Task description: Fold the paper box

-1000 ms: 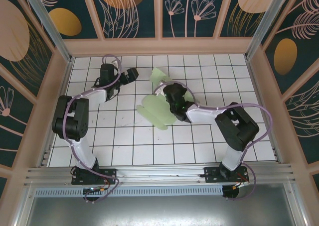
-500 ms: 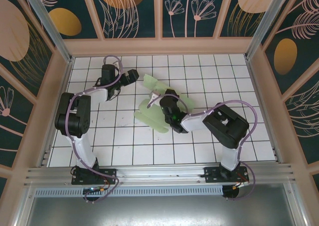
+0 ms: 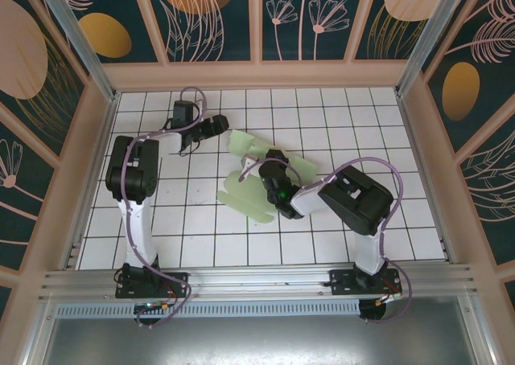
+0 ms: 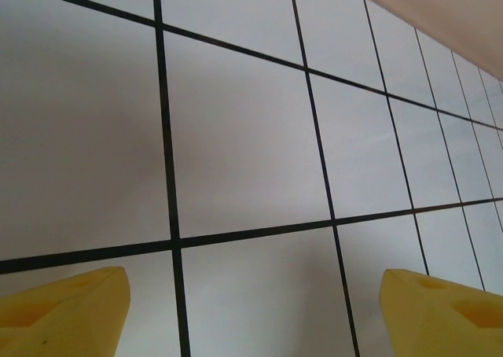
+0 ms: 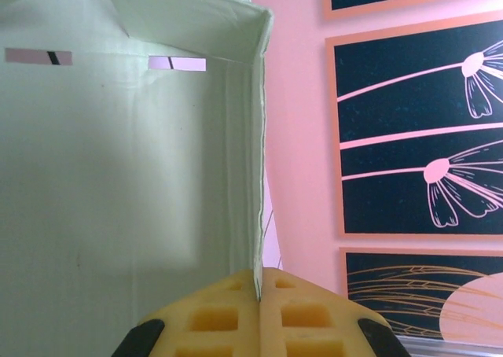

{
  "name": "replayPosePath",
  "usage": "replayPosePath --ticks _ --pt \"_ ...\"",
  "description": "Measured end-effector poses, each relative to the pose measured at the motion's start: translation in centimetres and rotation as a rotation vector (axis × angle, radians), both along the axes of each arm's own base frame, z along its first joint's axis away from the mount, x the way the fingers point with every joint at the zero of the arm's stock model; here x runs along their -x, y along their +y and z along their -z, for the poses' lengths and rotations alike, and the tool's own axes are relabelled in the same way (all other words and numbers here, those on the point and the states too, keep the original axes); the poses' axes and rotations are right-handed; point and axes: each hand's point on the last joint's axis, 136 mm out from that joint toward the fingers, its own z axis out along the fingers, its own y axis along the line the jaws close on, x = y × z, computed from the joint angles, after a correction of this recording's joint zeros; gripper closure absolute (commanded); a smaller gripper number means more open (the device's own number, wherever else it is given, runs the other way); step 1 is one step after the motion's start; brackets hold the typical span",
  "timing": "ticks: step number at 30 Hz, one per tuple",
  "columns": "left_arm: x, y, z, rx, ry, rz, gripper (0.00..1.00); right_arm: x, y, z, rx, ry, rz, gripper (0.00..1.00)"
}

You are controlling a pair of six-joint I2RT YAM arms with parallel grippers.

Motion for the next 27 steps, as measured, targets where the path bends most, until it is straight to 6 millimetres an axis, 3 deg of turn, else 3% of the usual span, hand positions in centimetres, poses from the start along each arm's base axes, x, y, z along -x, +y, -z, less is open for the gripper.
replayPosePath --ticks 7,16,27 --pt "0.4 -0.9 1.1 0.016 0.044 0.062 0.33 -0.2 -0.1 0.1 -0.004 -0.009 0.004 1.0" --pt "1.9 -3.3 1.3 0.011 0.04 0.173 0.35 -0.6 -0.7 0.1 -0.009 -0.009 0.021 1.0" --pt "7.0 -6.0 1.0 0.014 0.061 0.275 0.36 -0.7 -0.8 0.1 -0.014 -0.008 0.024 1.0"
